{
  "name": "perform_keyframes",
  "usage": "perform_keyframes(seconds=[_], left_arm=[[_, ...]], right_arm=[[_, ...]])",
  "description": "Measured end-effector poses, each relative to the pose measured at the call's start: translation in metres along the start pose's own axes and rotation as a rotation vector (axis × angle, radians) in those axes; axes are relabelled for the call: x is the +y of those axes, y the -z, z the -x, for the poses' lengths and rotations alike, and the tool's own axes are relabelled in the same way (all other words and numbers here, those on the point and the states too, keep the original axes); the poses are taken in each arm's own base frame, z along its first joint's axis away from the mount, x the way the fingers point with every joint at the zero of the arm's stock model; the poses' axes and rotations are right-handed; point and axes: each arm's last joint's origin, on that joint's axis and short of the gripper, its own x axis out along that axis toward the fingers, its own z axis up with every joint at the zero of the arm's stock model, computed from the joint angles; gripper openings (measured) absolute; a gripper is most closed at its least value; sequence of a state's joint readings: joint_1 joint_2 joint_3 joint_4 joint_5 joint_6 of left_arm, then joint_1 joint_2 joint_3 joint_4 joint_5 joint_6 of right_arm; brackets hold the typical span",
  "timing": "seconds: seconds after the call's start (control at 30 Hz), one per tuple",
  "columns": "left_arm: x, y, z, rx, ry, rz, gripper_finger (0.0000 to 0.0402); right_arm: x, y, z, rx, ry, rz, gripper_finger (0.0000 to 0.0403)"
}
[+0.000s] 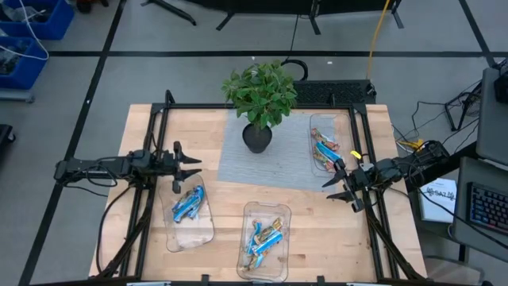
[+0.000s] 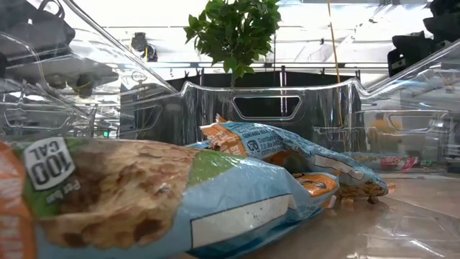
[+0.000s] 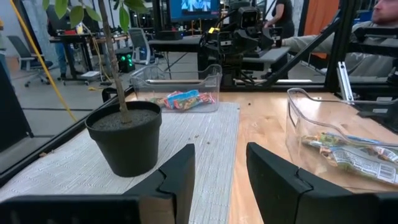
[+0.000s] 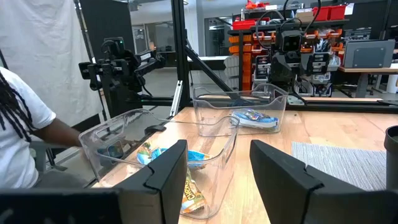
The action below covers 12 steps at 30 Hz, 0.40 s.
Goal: Pick and place Granola Bars by type
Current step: Return to Home Position
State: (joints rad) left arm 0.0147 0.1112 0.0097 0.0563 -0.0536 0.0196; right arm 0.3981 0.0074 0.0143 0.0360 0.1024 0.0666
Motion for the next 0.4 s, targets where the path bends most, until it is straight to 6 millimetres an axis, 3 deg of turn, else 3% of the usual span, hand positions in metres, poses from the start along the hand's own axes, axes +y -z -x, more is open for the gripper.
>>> perform_keyframes(seconds=[0.4], left_arm=[[0.0000,-0.0006,0.0000,-0.006,0.000,-0.001,0.0148]], right_arm=[[0.0000,0.0000,0.0000,0.000,0.000,0.000,0.0167]])
